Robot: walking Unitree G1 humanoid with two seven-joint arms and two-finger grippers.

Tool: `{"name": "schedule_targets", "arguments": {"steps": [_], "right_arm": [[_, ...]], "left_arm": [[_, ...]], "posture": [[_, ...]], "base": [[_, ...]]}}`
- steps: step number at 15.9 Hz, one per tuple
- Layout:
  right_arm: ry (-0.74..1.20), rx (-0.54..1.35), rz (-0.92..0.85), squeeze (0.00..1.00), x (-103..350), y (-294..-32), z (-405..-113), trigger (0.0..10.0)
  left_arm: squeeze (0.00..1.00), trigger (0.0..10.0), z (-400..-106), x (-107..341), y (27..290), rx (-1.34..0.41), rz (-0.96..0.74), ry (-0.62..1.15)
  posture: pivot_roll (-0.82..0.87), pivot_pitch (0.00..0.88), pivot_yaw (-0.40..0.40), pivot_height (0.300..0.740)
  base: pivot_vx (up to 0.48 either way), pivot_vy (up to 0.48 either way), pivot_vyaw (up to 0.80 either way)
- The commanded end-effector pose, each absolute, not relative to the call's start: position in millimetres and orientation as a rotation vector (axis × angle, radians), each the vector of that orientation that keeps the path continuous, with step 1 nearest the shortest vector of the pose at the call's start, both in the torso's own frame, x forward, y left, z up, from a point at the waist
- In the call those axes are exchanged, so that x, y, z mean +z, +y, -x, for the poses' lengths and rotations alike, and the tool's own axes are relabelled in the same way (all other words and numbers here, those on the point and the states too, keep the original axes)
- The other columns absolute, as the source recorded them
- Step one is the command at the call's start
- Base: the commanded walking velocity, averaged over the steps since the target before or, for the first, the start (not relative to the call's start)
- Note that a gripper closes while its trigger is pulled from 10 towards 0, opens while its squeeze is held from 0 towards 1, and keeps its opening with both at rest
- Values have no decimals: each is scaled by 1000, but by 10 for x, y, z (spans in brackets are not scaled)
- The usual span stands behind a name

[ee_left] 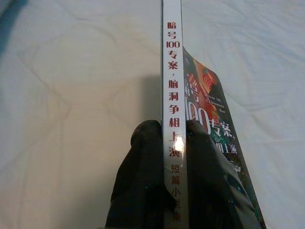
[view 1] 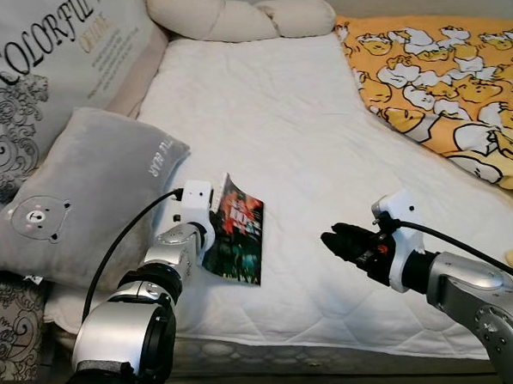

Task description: Clean up the room

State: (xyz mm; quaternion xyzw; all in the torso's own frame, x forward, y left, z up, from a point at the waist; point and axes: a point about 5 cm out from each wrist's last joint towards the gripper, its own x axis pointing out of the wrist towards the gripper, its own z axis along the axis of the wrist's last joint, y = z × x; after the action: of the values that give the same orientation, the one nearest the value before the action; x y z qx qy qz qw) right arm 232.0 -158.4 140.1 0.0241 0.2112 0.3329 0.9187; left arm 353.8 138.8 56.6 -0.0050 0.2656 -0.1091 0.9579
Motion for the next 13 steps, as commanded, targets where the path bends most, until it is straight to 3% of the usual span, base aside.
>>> {"name": "schedule_targets", "arguments": {"steps": [1, 2, 3, 11, 12, 13], "right_arm": [[433, 680, -47, 0, 1425, -1581, -2309, 10000], [434, 680, -46, 0, 1427, -1580, -2308, 10000], [437, 682, -44, 0, 1424, -1575, -2300, 10000], [447, 696, -43, 0, 1411, -1535, -2301, 10000], [448, 698, -40, 0, 1407, -1531, -2304, 10000], [450, 699, -34, 0, 1399, -1531, -2309, 10000]], "left_arm": [[176, 10000, -3607, 665, 1406, -200, -16, 499], [922, 10000, -3608, 668, 1414, -198, -37, 495], [1000, 10000, -3607, 668, 1425, -206, -77, 489], [1000, 10000, -3652, 751, 1523, -231, -321, 427], [12, 10000, -3658, 764, 1525, -236, -339, 419], [0, 10000, -3669, 785, 1519, -245, -353, 407]], "posture": [[-242, 17, -10, 740], [-244, 18, -11, 740], [-245, 19, -11, 740], [-241, 2, -15, 740], [-238, 0, -14, 740], [-233, 0, -10, 740]], "base": [[0, 0, 0], [0, 0, 0], [0, 0, 0], [0, 0, 0], [0, 0, 0], [0, 0, 0]]}}
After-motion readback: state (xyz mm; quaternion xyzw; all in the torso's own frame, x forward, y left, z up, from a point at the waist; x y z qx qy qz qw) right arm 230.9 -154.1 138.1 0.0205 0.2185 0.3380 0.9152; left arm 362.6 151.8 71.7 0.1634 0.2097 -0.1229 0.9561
